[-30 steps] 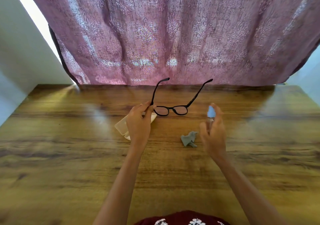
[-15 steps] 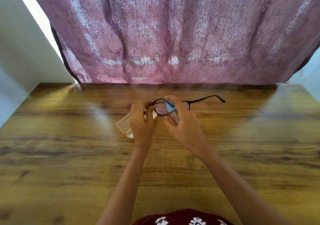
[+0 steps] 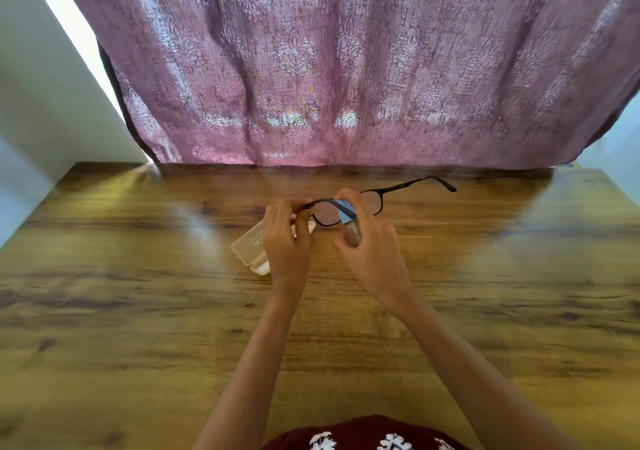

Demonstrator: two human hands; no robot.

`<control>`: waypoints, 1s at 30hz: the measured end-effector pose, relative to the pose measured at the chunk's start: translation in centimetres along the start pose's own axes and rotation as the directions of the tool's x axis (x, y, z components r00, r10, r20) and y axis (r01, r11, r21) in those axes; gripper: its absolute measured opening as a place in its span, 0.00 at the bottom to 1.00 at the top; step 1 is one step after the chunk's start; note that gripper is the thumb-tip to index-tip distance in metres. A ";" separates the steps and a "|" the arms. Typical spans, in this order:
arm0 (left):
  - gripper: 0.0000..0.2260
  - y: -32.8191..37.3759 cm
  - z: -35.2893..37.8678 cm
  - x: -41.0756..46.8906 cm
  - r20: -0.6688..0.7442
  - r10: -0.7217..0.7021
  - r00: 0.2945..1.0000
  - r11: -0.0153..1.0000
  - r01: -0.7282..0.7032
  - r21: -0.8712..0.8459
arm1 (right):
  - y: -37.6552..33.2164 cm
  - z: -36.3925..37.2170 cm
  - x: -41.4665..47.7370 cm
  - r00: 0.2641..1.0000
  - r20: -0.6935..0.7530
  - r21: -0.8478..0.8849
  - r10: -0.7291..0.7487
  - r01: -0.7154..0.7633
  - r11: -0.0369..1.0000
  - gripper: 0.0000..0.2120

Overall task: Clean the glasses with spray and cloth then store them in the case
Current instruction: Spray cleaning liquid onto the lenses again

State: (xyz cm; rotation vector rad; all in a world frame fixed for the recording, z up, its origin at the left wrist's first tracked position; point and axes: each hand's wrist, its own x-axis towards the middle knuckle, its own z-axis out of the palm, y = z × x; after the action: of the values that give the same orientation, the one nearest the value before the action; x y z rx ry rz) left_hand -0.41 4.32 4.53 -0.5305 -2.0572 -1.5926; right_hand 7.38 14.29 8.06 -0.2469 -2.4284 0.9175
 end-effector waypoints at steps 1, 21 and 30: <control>0.06 0.0 0.0 0.0 0.001 0.005 1.000 1.000 -0.005 -0.005 | 0.0 0.0 0.0 1.000 -0.007 0.005 0.007 -0.006 1.000 0.25; 0.07 -0.5 -0.5 -0.3 0.026 -0.022 0.999 0.999 0.022 -0.024 | 2.7 -2.1 0.2 0.995 -0.082 -0.098 0.052 -0.060 0.993 0.23; 0.04 -0.8 -0.5 -0.3 0.030 -0.028 0.999 0.999 0.027 0.022 | 4.0 -2.7 0.5 0.993 -0.035 -0.139 0.110 -0.114 0.984 0.26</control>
State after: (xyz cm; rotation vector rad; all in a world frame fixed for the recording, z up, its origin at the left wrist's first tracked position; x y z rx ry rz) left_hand -0.50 3.68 3.84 -0.5239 -2.1106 -1.5856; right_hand 8.35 19.02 7.34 -0.4490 -2.4777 0.7846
